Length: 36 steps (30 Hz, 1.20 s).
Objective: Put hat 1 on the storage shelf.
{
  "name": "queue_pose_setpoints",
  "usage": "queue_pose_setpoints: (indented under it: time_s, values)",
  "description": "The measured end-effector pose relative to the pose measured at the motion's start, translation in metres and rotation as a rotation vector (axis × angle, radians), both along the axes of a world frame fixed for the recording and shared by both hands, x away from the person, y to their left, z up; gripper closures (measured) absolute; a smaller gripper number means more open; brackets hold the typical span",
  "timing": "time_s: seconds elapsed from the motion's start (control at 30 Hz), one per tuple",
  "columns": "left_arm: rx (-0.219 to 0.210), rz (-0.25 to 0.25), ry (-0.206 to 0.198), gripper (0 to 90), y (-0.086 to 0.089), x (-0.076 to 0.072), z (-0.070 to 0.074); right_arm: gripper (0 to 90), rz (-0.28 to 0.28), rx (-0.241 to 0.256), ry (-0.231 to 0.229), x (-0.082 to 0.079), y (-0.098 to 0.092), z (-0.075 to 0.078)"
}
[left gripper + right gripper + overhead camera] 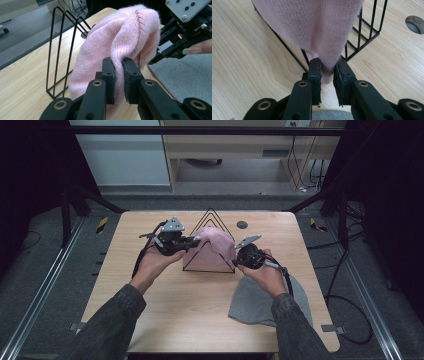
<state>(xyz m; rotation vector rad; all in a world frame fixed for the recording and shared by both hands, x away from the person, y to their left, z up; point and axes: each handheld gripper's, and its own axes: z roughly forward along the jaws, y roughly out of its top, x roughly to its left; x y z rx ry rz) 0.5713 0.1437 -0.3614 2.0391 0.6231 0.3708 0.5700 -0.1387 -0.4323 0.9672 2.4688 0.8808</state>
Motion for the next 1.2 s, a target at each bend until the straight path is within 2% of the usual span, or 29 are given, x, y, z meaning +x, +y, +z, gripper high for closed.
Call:
queue_pose_setpoints:
  time_s: [0.1,0.2,0.27,0.43,0.8,0.87,0.93,0.97,1.13,1.2]
  values:
    - [0.001,-0.002,0.006,78.4,0.000,-0.001,-0.003,68.7,-0.012,-0.001,0.001,-0.001,-0.003,0.001]
    - [-0.004,0.001,0.006,75.2,0.001,-0.002,-0.005,61.2,-0.011,0.003,0.022,-0.005,-0.007,0.002]
    - [-0.006,0.000,0.008,74.4,0.002,-0.003,-0.006,59.3,-0.009,-0.008,0.018,-0.008,-0.011,0.003]
    - [-0.002,0.007,0.002,70.3,0.004,-0.005,-0.004,54.0,-0.025,0.000,0.007,-0.014,-0.021,0.007]
    - [0.014,0.011,-0.020,65.5,0.004,-0.011,-0.002,46.1,-0.049,-0.013,-0.007,-0.018,-0.028,0.007]
    - [0.013,0.012,-0.031,54.0,0.005,-0.014,-0.001,43.3,-0.057,-0.015,-0.015,-0.020,-0.030,0.007]
    - [0.043,0.016,-0.035,43.4,0.007,-0.018,0.000,41.1,-0.066,-0.023,-0.019,-0.021,-0.033,0.007]
    - [0.043,0.016,-0.035,38.9,0.007,-0.018,0.000,41.1,-0.066,-0.023,-0.019,-0.021,-0.033,0.007]
    - [0.056,0.021,-0.023,23.8,0.014,-0.026,-0.002,34.6,-0.095,-0.023,-0.028,-0.022,-0.041,0.007]
    - [0.068,0.033,-0.021,17.1,0.017,-0.031,-0.005,28.0,-0.111,-0.027,-0.024,-0.022,-0.044,0.007]
